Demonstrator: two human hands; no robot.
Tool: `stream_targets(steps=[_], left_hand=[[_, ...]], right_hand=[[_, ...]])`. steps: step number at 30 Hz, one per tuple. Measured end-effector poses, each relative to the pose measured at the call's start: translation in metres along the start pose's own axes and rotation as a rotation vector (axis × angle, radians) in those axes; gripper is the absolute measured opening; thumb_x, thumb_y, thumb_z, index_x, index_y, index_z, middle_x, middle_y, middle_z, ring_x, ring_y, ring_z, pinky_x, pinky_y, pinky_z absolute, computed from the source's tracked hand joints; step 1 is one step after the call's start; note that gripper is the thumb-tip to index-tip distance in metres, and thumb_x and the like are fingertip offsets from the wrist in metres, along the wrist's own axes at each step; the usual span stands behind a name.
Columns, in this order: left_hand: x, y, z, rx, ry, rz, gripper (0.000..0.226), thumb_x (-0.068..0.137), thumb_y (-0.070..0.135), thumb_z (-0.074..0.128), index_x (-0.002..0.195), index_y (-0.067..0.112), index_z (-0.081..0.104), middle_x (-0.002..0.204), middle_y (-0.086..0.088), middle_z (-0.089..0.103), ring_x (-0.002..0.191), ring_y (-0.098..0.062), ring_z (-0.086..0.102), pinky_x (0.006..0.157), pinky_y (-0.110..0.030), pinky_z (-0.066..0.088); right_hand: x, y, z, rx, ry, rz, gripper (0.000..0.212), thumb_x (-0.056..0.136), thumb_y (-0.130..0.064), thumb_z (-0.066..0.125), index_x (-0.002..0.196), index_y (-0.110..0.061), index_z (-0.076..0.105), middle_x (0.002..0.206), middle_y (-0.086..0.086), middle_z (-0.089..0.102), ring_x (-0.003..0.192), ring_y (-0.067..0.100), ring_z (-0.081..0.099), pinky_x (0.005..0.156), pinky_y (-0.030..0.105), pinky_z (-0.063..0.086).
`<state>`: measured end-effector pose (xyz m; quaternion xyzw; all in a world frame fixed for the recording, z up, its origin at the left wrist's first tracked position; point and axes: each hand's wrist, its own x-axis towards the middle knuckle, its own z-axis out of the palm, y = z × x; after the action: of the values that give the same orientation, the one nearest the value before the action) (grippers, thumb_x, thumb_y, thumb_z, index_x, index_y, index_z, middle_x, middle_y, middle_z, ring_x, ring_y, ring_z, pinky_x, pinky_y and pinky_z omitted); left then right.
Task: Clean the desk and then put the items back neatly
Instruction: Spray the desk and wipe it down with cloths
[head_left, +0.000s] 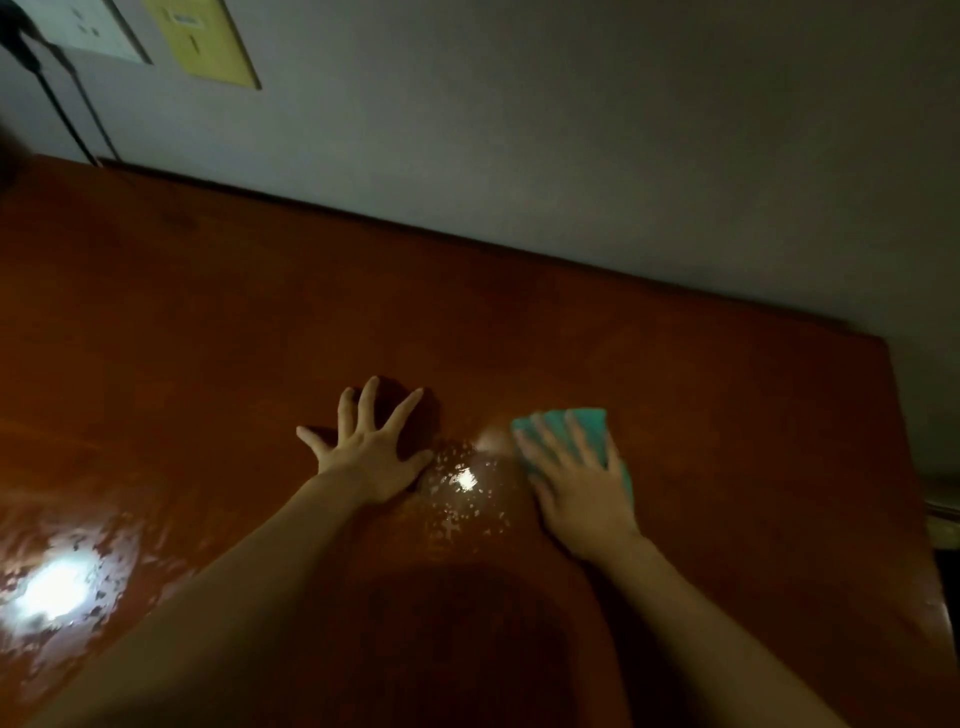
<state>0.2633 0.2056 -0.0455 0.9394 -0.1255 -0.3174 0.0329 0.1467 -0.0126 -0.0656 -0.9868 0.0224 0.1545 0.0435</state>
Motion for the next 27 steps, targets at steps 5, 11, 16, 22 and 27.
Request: stream_targets(steps=[5, 11, 16, 22, 27], left_hand=[[0.025, 0.014, -0.017, -0.03, 0.032, -0.008, 0.073, 0.089, 0.066, 0.037, 0.142, 0.054, -0.012, 0.154, 0.0, -0.029, 0.141, -0.03, -0.026, 0.1, -0.077, -0.001], [0.057, 0.028, -0.035, -0.021, 0.039, -0.011, 0.072, 0.089, 0.066, 0.037, 0.141, 0.055, -0.011, 0.155, 0.001, -0.026, 0.142, -0.031, -0.024, 0.1, -0.076, -0.001], [0.059, 0.025, -0.039, -0.032, 0.024, -0.004, 0.075, 0.087, 0.068, 0.039, 0.14, 0.056, -0.013, 0.153, 0.002, -0.03, 0.14, -0.03, -0.028, 0.1, -0.077, -0.001], [0.071, 0.03, -0.039, -0.038, 0.046, -0.009, 0.073, 0.086, 0.071, 0.034, 0.139, 0.057, -0.014, 0.152, 0.001, -0.033, 0.139, -0.031, -0.031, 0.096, -0.079, -0.004], [0.08, 0.031, -0.038, -0.062, 0.057, -0.011, 0.071, 0.085, 0.073, 0.032, 0.137, 0.06, -0.015, 0.151, 0.003, -0.035, 0.138, -0.031, -0.033, 0.094, -0.079, -0.009]], right_hand=[[0.059, -0.015, -0.014, 0.085, 0.037, 0.198, 0.052, 0.1, -0.045, 0.006, 0.14, -0.03, -0.024, 0.152, -0.012, -0.023, 0.137, 0.02, -0.027, 0.112, 0.059, -0.011], [0.051, -0.062, -0.005, 0.047, 0.076, -0.103, 0.058, 0.098, -0.042, 0.02, 0.151, -0.023, 0.004, 0.156, -0.006, 0.003, 0.144, 0.027, -0.001, 0.109, 0.059, -0.005], [0.051, -0.007, -0.011, 0.011, 0.041, -0.047, 0.059, 0.091, -0.047, 0.024, 0.146, -0.025, 0.03, 0.15, -0.01, 0.03, 0.14, 0.023, 0.023, 0.108, 0.061, 0.027], [0.127, 0.012, -0.037, 0.134, 0.089, 0.212, 0.059, 0.095, -0.046, 0.005, 0.151, -0.03, -0.006, 0.158, -0.011, -0.008, 0.145, 0.022, -0.014, 0.112, 0.057, -0.01], [0.147, -0.026, -0.037, 0.11, 0.101, 0.025, 0.055, 0.098, -0.044, 0.008, 0.15, -0.029, -0.007, 0.153, -0.013, -0.013, 0.146, 0.025, -0.01, 0.111, 0.057, -0.009]])
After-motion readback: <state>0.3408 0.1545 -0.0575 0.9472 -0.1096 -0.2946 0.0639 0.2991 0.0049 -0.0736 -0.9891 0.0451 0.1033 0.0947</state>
